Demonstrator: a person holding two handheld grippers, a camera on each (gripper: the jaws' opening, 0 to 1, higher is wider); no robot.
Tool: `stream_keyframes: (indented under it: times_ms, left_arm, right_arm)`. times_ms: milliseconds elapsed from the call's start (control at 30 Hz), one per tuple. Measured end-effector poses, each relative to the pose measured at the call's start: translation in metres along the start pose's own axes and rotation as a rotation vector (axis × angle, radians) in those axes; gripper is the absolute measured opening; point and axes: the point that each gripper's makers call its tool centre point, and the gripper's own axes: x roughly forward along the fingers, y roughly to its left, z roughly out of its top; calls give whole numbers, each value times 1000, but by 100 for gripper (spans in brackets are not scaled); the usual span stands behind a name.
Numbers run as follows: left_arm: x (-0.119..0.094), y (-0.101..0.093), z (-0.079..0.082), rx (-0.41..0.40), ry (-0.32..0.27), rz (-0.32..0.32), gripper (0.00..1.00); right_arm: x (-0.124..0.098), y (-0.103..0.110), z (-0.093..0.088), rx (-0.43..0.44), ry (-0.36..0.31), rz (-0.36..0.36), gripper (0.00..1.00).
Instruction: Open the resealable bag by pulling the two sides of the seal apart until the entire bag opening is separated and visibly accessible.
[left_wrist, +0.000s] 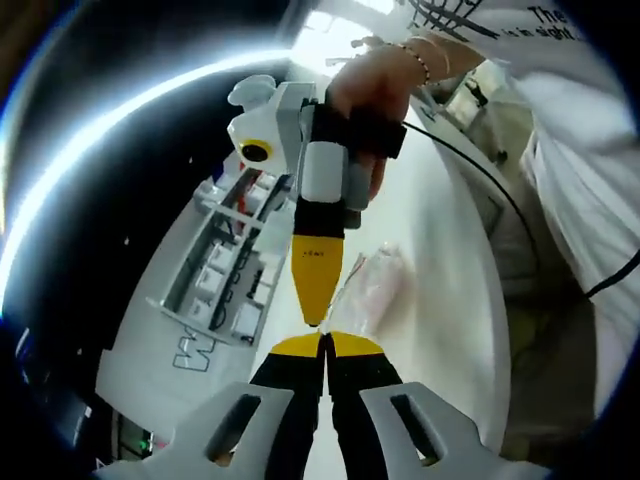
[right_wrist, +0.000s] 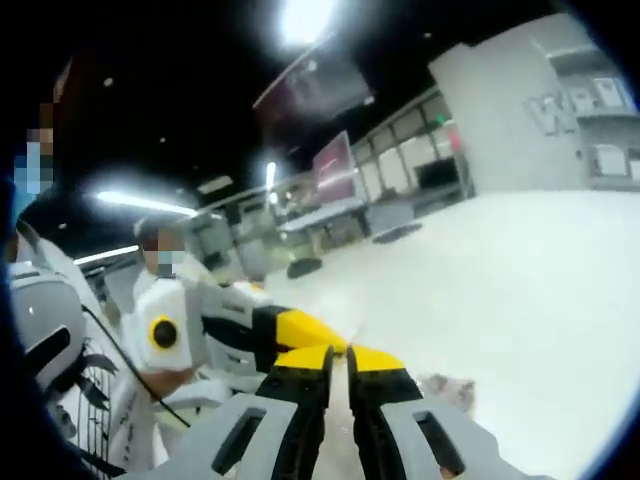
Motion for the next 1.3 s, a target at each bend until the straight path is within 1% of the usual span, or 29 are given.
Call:
stream_keyframes:
  times_ms: [100, 233, 333, 433, 533, 600, 667, 733, 833, 900, 933, 1000, 1067, 1133, 1200, 1300]
  left_arm:
    - [0, 1, 0, 5, -1, 6, 1]
    - [0, 2, 0, 12, -4, 12, 1]
    - [1, 4, 2, 18, -6, 13, 1]
    - [1, 5, 4, 23, -14, 19, 1]
    - [2, 4, 5, 20, -21, 13, 1]
    - [2, 3, 4, 20, -18, 10, 1]
    - [2, 2, 1, 26, -6, 10, 1]
    - [0, 1, -2, 34, 9, 8, 1]
    - [0, -1, -5, 40, 24, -9, 2]
    - [0, 1, -4, 46, 26, -2, 4]
    - [0, 4, -2, 44, 20, 13, 8]
    - [-2, 11, -1, 46, 17, 38, 11]
    - [-4, 15, 1, 50, 8, 47, 12]
    - [-3, 14, 4, 60, -1, 37, 13]
    - [-1, 10, 4, 71, -2, 27, 13]
    - [-1, 12, 2, 78, 3, 35, 13]
  right_arm:
    - [0, 1, -3, 41, -1, 16, 3]
    - [-1, 1, -4, 75, -8, 23, 0]
    - [0, -1, -5, 97, -10, 25, 0]
    - [2, -3, -11, 122, -4, 20, 0]
    - [4, -2, -14, 160, -9, 33, 0]
    - [4, -1, -15, 167, -11, 32, 0]
    - [4, -1, -16, 156, -17, 27, 0]
    - [3, -3, -14, 149, -28, 17, 0]
    - [0, -6, -11, 166, -50, 9, 0]
    - [-1, -6, -10, 176, -55, 12, 0]
    - [0, -4, -9, 187, -57, 22, 0]
    - [1, -1, -9, 207, -65, 37, 0]
    - [2, 0, -9, 213, -69, 39, 0]
    - [4, 1, -9, 225, -74, 41, 0]
    - [5, 1, -9, 241, -81, 46, 0]
    - [6, 2, -7, 265, -90, 58, 0]
